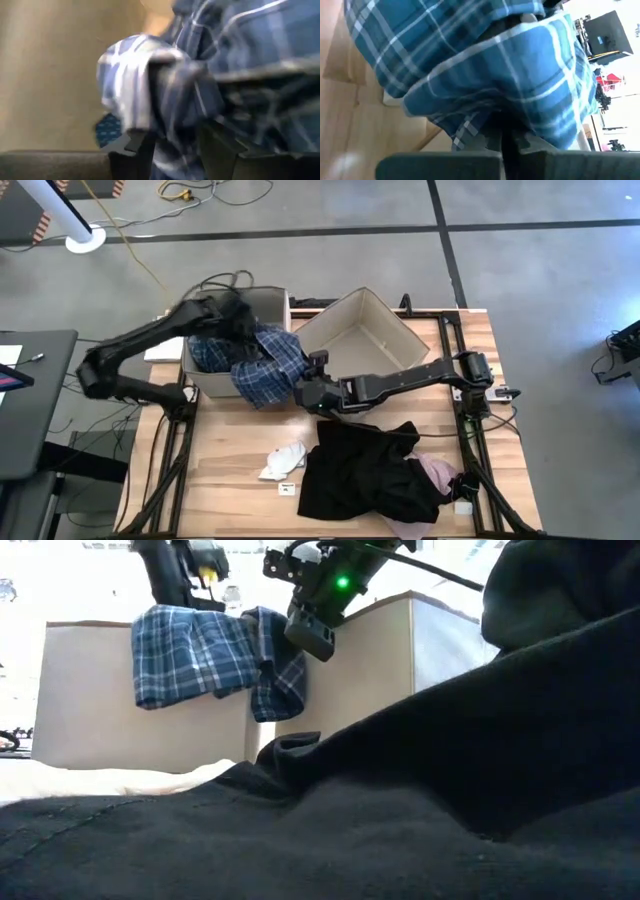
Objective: Sort clothes
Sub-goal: Put the blue checkered pants into the left laundry organizer
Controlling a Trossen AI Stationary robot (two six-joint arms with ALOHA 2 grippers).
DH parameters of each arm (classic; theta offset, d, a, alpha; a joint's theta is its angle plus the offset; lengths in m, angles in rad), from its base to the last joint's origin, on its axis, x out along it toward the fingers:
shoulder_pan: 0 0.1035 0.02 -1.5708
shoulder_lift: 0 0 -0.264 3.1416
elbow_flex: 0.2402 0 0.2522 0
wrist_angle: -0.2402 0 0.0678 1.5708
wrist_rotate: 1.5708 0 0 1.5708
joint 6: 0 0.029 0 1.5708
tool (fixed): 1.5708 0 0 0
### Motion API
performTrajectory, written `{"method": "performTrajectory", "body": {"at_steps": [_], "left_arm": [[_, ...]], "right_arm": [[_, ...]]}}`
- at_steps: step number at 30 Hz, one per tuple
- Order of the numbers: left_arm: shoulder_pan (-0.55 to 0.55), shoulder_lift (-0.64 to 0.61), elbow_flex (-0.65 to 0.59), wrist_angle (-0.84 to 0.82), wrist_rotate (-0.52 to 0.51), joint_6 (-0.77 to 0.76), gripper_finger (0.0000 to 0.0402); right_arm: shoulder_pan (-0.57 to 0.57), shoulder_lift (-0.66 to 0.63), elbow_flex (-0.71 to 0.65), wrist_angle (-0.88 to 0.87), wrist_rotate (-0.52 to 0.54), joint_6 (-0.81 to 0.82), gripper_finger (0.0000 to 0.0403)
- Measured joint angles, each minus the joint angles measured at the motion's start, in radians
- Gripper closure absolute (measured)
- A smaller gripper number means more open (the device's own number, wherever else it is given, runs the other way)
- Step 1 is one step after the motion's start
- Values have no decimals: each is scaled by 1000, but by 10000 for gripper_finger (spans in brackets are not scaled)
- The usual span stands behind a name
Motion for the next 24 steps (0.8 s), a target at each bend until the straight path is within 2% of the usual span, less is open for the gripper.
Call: {"method": "performTrajectory", "body": {"at_steps": [4, 9, 12, 17, 21, 24], "left_arm": [[-1, -115, 56, -37, 3, -6, 270], [-28, -263, 86, -72, 101, -8, 270], [-70, -336, 86, -101, 111, -10, 265], [-156, -415, 65, -166, 149, -43, 236], [-239, -443, -5, -165, 157, -64, 198], [-289, -441, -69, -129, 127, -83, 170]], "right_arm": [[5, 0, 25, 3, 0, -42, 399], [18, -1, 88, 3, -1, -86, 401], [21, -1, 135, 1, -5, -121, 402], [11, -1, 215, -7, -56, -154, 402], [-15, -1, 276, -14, -141, -150, 402], [-41, -1, 313, -41, -230, -132, 402]]}}
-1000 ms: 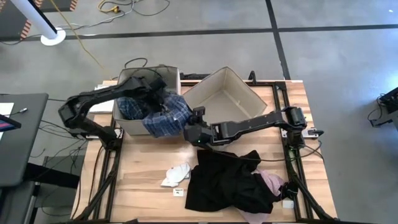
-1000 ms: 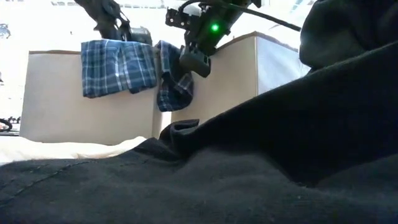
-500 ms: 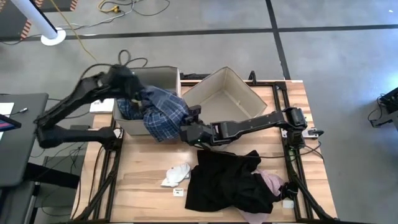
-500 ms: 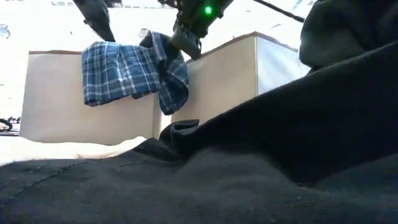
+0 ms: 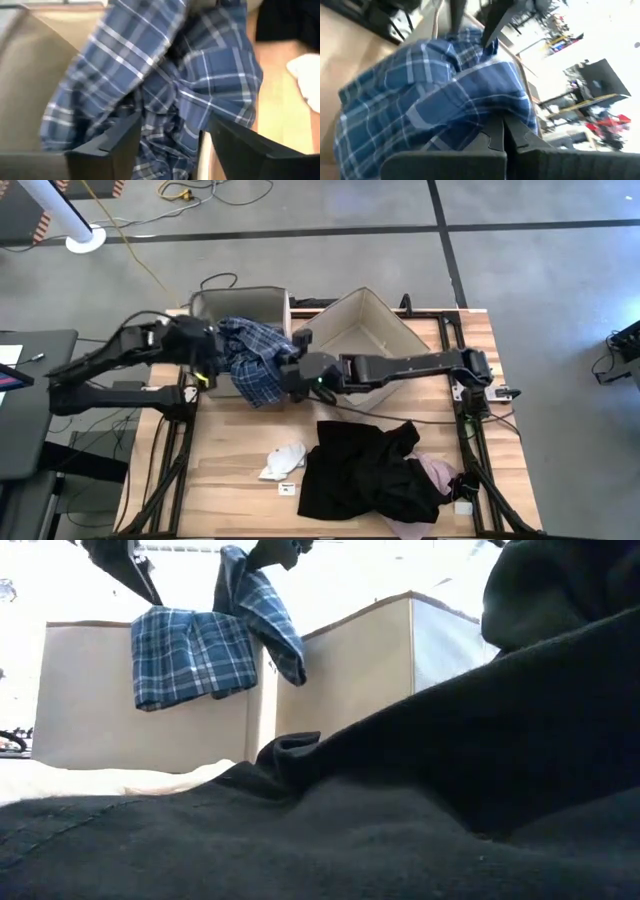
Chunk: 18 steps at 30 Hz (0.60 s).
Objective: Sort clothes
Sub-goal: Put the blue checkered pants into the left laundry organizer
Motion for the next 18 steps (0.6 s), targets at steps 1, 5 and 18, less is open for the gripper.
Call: {"method": "performTrajectory", "body": {"at_steps": [1, 5, 18], "left_arm": [[-13, 6, -20, 10, -9, 0, 163], [-57, 30, -86, 56, -65, 0, 148], [-105, 89, -124, 127, -92, 34, 258]], "right_arm": [[-10, 0, 11, -11, -38, 13, 403], [-47, 0, 42, -37, -164, 74, 403], [-80, 0, 43, -43, -196, 102, 403]]}}
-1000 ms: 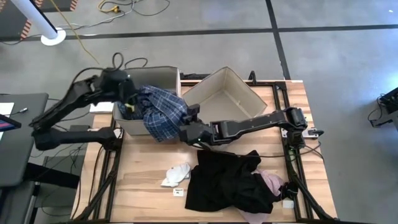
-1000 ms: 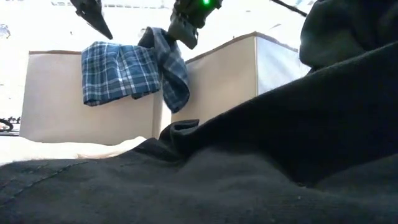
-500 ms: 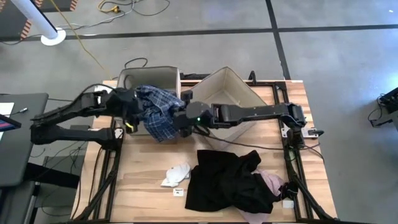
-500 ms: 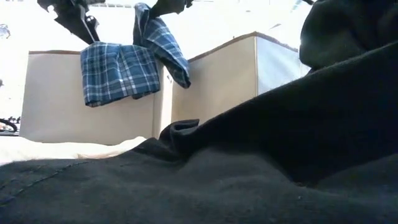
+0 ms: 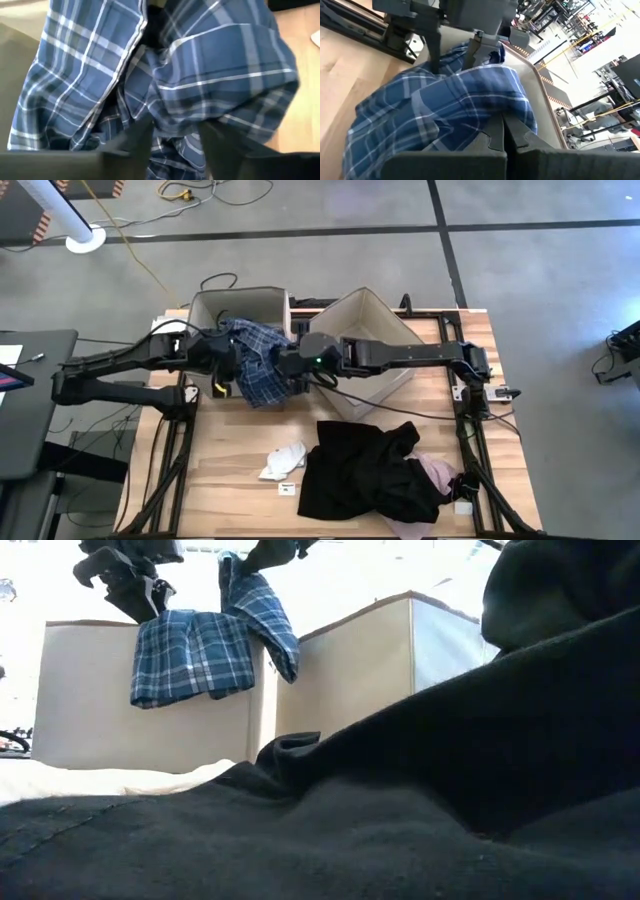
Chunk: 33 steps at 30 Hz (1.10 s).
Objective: Sort clothes
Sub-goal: Put the blue checkered pants into the left laundry organizer
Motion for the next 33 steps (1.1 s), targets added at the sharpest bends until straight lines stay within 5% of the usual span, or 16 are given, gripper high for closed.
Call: {"method": "performTrajectory", "body": {"at_steps": [7, 12, 18, 25, 33], "left_arm": [[0, -18, 25, -13, 16, 26, 392], [0, -21, 91, -4, -7, 39, 398], [0, -21, 155, 27, -156, 64, 400], [1, -20, 179, 117, -170, 128, 401], [50, -22, 180, 248, -397, 239, 401]], "right_arm": [[-18, 0, 0, 3, -53, 12, 403], [-49, 0, 0, 17, -167, 52, 403], [-93, 0, 0, 92, -303, 89, 403], [-143, 0, 0, 190, -450, 131, 403], [-206, 0, 0, 369, -600, 187, 403]]}}
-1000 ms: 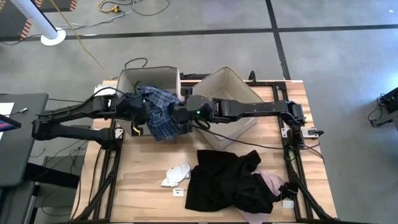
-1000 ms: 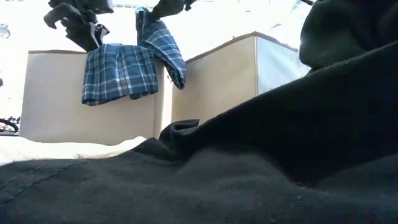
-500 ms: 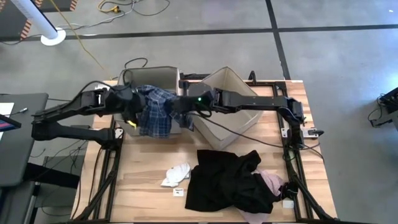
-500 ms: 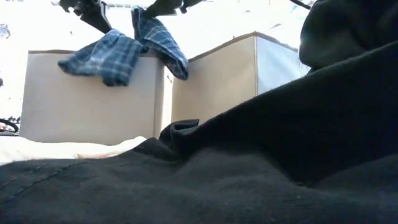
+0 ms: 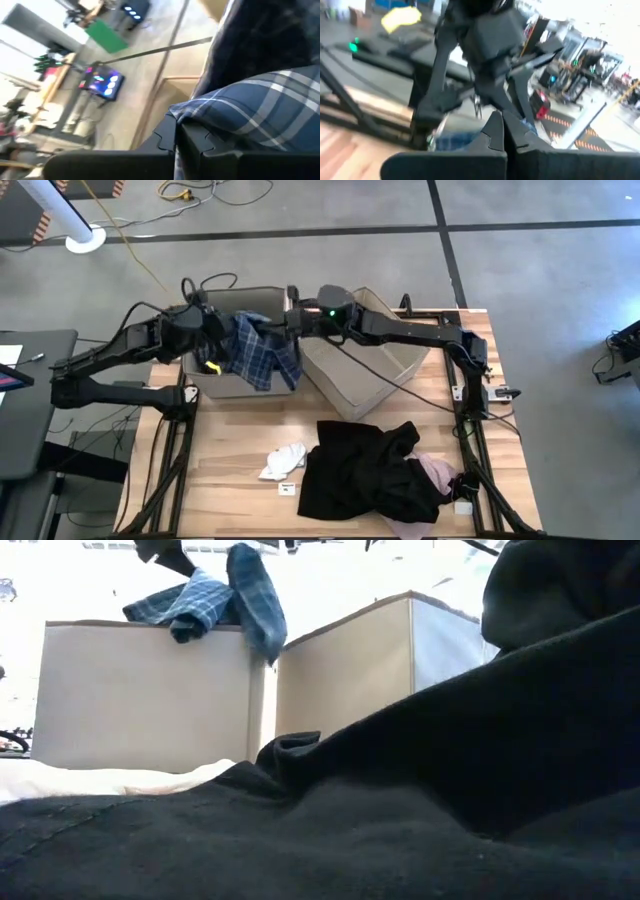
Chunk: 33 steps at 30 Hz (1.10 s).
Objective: Sort clothes
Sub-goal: Put the blue checkered pants into the left laundry organizer
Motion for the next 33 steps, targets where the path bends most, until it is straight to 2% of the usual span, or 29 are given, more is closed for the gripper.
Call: {"method": "performTrajectory", "body": {"at_steps": [5, 8, 12, 20, 25, 28, 33], "left_arm": [[60, 3, 0, 19, -14, 16, 401], [114, 6, -11, -24, -13, 23, 401], [189, 25, -49, -114, -4, 18, 401], [338, 87, -215, -127, 102, 12, 401], [400, 156, -323, -119, 104, 5, 399], [403, 165, -338, -111, 106, -1, 371], [387, 113, -277, -89, 112, -32, 274]], "right_arm": [[-36, 0, 0, 37, -41, 44, 403], [-50, 0, 0, -22, -44, 57, 401], [-58, -7, 0, -128, -44, 59, 379], [-45, -12, 0, -304, -33, 56, 333], [-32, -12, 0, -412, -25, 47, 326], [-21, -12, 0, -478, -24, 36, 325], [-6, -12, 0, -567, -16, 3, 325]]}}
